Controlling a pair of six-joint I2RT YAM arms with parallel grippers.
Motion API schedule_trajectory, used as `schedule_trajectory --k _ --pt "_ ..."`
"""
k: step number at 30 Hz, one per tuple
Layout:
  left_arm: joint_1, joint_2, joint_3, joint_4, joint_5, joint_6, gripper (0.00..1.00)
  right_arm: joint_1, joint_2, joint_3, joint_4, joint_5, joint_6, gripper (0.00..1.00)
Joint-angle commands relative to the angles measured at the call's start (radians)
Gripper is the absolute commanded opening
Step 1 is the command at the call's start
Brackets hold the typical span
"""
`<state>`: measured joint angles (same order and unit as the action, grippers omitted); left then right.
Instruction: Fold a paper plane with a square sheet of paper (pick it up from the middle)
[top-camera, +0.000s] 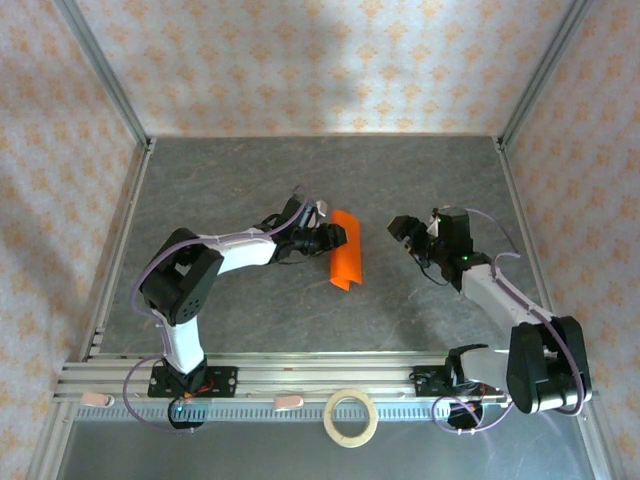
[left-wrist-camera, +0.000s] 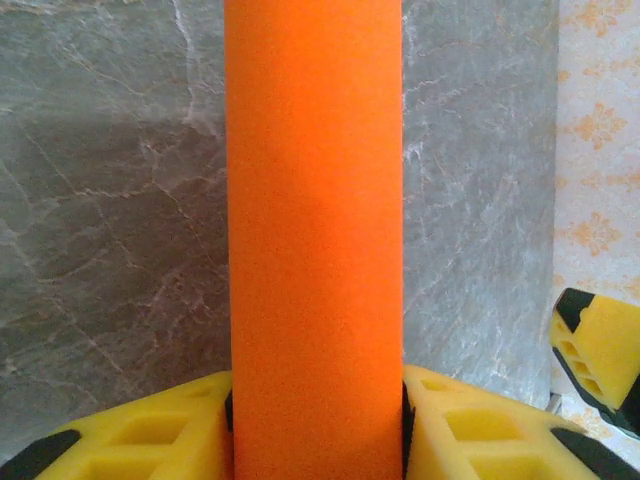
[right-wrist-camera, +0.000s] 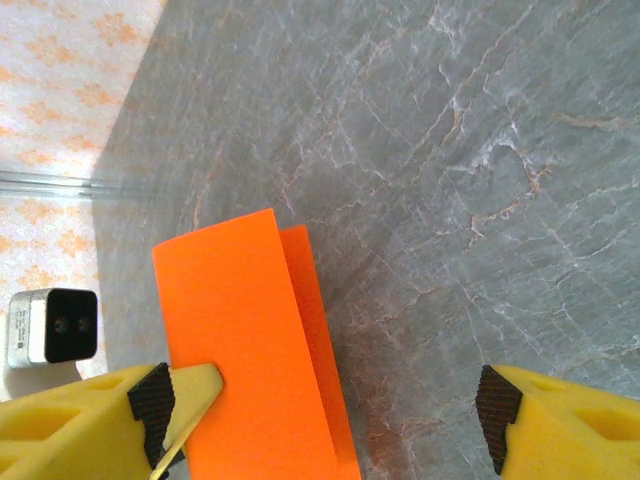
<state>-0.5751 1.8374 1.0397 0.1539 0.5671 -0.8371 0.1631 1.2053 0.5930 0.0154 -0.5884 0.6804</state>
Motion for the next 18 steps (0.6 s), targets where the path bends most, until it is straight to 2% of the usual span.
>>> schedule_trajectory --k 1,13,18 --pt "0.01 0.026 0.007 -0.011 -0.023 0.035 0.43 0.007 0.027 -0.018 0.047 -0.04 0.007 0.8" --pt "0.03 0.055 0.038 -0.12 -0.089 0.122 0.47 0.056 0.136 0.022 0.033 -0.049 0.0 0.71" --pt "0.03 0.05 0.062 -0.192 -0.122 0.186 0.56 0.097 0.182 0.067 -0.008 0.002 -0.008 0.69"
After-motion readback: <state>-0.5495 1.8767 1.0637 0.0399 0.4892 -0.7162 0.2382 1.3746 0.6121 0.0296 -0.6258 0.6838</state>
